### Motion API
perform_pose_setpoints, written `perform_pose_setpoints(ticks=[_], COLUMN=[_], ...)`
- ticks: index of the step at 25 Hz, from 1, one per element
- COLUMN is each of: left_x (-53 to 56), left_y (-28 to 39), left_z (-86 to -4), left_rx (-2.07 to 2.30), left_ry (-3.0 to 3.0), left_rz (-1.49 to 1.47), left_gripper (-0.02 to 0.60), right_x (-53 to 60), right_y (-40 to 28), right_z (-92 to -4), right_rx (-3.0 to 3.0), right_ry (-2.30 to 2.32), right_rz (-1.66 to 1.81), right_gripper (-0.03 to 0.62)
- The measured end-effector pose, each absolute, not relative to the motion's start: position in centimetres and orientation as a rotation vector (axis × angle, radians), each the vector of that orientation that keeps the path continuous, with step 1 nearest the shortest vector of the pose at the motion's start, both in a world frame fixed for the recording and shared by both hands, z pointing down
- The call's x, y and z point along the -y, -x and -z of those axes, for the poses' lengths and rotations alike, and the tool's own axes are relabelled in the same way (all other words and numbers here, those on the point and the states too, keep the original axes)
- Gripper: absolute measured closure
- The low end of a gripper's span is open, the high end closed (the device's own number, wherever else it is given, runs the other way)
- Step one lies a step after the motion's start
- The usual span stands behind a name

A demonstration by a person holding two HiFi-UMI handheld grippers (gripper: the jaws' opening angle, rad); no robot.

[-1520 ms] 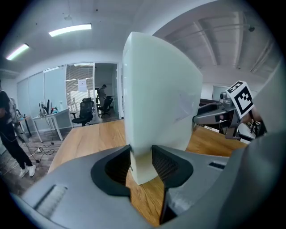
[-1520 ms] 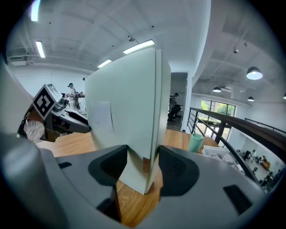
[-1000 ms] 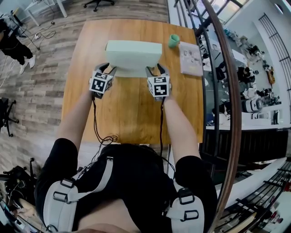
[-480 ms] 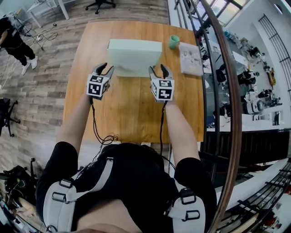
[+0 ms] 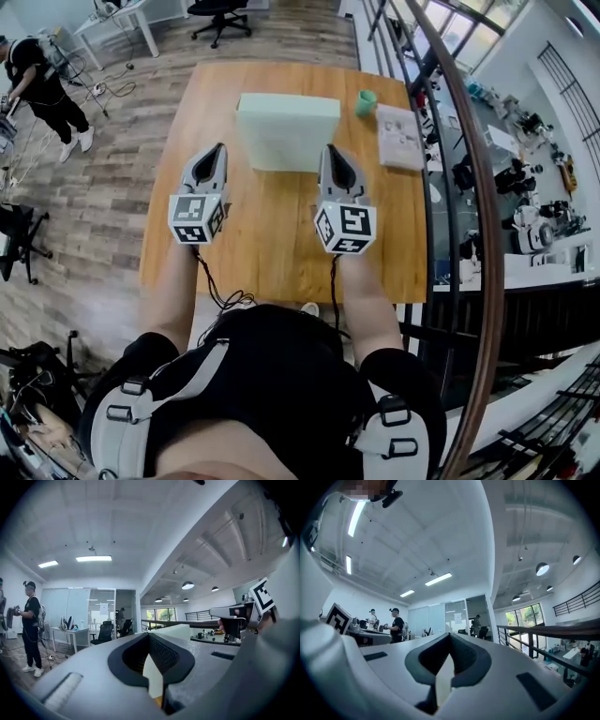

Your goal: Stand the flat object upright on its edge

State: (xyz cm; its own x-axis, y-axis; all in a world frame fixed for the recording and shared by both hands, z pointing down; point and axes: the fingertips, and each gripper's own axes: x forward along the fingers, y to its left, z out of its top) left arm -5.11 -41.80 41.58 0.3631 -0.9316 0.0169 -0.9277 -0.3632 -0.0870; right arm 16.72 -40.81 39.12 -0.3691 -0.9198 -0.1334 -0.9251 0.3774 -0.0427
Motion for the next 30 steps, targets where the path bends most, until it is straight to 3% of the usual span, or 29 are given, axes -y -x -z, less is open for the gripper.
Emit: perform_pose_setpoints(ticks=[8, 30], left_x=[34.3, 33.1], left_y=[5.5, 3.6], left_z=[-42.0, -41.7], left_rx=[-1.807, -1.736], left_ry=[2.587, 2.576], left_rz=[-0.004, 0.054], left_gripper=[0.578, 0.578], right_x=[34.8, 34.3], right_y=[-13.6, -14.4], right_z=[-40.5, -40.8], right_rx=[-2.554, -2.592], right_ry=[1.659, 1.643], right_rz=[-0.039, -0.027], right_gripper=[0.592, 0.592])
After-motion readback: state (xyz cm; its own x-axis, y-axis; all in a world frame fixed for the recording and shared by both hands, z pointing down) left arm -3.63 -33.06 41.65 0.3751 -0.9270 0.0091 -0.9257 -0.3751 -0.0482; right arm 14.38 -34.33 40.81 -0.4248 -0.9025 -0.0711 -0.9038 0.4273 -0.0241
